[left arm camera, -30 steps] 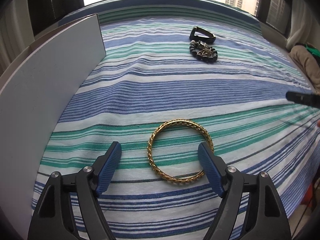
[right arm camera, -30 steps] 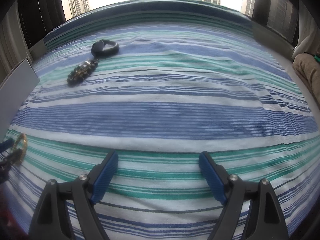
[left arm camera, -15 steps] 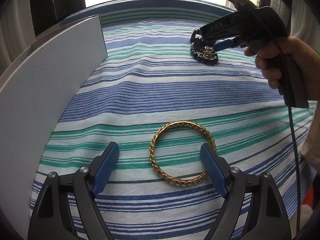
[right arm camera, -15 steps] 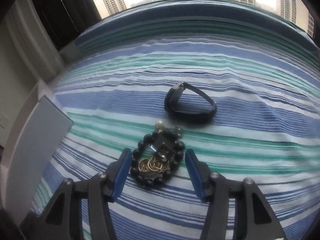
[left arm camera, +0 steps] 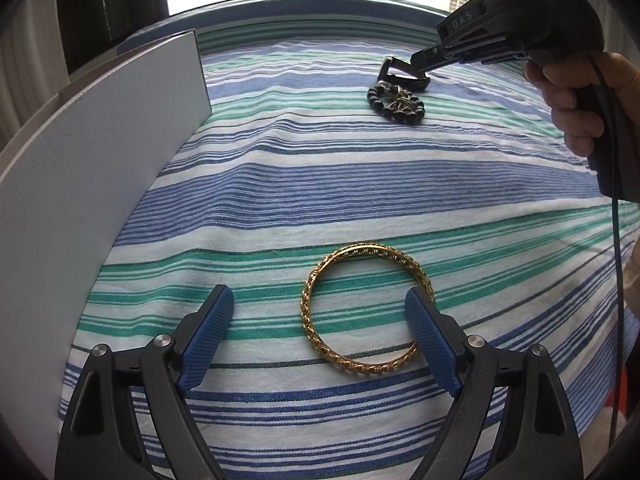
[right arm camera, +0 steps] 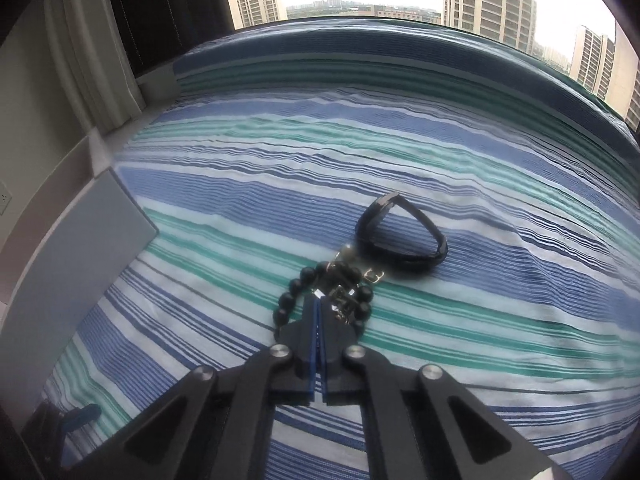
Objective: Organize jewelry
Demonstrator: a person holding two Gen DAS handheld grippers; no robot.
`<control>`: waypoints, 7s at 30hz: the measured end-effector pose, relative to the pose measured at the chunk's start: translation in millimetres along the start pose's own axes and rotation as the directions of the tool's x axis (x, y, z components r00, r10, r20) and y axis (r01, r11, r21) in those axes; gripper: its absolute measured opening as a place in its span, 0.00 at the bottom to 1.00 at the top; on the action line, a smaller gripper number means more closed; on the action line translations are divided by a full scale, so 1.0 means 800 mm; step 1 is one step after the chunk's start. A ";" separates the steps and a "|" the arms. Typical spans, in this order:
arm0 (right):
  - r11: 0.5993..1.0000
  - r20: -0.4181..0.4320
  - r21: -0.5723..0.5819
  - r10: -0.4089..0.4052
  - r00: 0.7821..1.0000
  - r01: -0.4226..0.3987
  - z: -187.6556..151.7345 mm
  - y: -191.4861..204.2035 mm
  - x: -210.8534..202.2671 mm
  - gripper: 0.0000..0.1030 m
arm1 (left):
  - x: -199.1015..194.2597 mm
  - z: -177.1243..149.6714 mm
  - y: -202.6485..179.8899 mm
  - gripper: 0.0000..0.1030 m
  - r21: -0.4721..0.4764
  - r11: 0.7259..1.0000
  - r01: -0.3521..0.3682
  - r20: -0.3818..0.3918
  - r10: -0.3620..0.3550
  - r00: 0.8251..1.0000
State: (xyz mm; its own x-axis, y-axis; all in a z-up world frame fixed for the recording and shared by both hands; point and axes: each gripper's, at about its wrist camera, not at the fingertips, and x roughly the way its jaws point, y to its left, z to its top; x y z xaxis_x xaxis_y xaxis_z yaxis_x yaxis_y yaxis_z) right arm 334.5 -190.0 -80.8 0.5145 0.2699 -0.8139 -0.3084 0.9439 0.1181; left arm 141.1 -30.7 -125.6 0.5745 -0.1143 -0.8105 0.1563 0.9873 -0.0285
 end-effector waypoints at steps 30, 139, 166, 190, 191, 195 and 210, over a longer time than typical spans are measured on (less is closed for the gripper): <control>0.989 -0.163 -0.108 -0.114 0.980 0.097 0.012 0.015 0.087 0.40 | -0.001 0.001 0.000 0.87 0.005 1.000 0.006 -0.001 -0.006 1.000; 0.841 -0.137 -0.319 0.415 0.900 -0.437 0.017 0.469 -0.018 0.51 | -0.190 -0.059 0.440 0.28 -0.725 0.664 -0.182 -0.065 0.198 0.978; 0.949 0.087 0.089 -0.308 0.947 0.301 -0.204 -0.052 -0.103 0.74 | -0.142 0.009 0.098 0.80 -0.260 0.965 0.044 0.046 -0.033 0.998; 0.927 0.023 0.212 -0.321 0.947 0.309 -0.221 -0.100 -0.088 0.79 | -0.059 -0.017 0.037 0.80 -0.202 0.979 0.012 -0.147 -0.042 0.988; 0.927 0.023 0.212 -0.321 0.947 0.309 -0.221 -0.100 -0.088 0.79 | -0.058 -0.018 0.038 0.80 -0.205 0.979 0.012 -0.150 -0.043 0.988; 0.927 0.022 0.212 -0.321 0.947 0.309 -0.221 -0.100 -0.088 0.79 | -0.056 -0.020 0.039 0.80 -0.209 0.978 0.007 -0.159 -0.041 0.986; 0.927 0.022 0.213 -0.321 0.947 0.309 -0.221 -0.101 -0.088 0.79 | -0.046 -0.026 0.041 0.80 -0.216 0.976 -0.013 -0.198 -0.031 0.980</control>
State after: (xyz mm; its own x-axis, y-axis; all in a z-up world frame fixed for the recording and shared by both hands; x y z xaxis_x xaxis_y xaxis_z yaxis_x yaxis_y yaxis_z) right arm 181.9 -318.5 -133.2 0.6034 -0.0428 -0.7963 0.0431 0.9988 -0.0210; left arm 108.5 8.0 -108.7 0.3993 -0.1208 -0.9088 -0.0280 0.9892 -0.1438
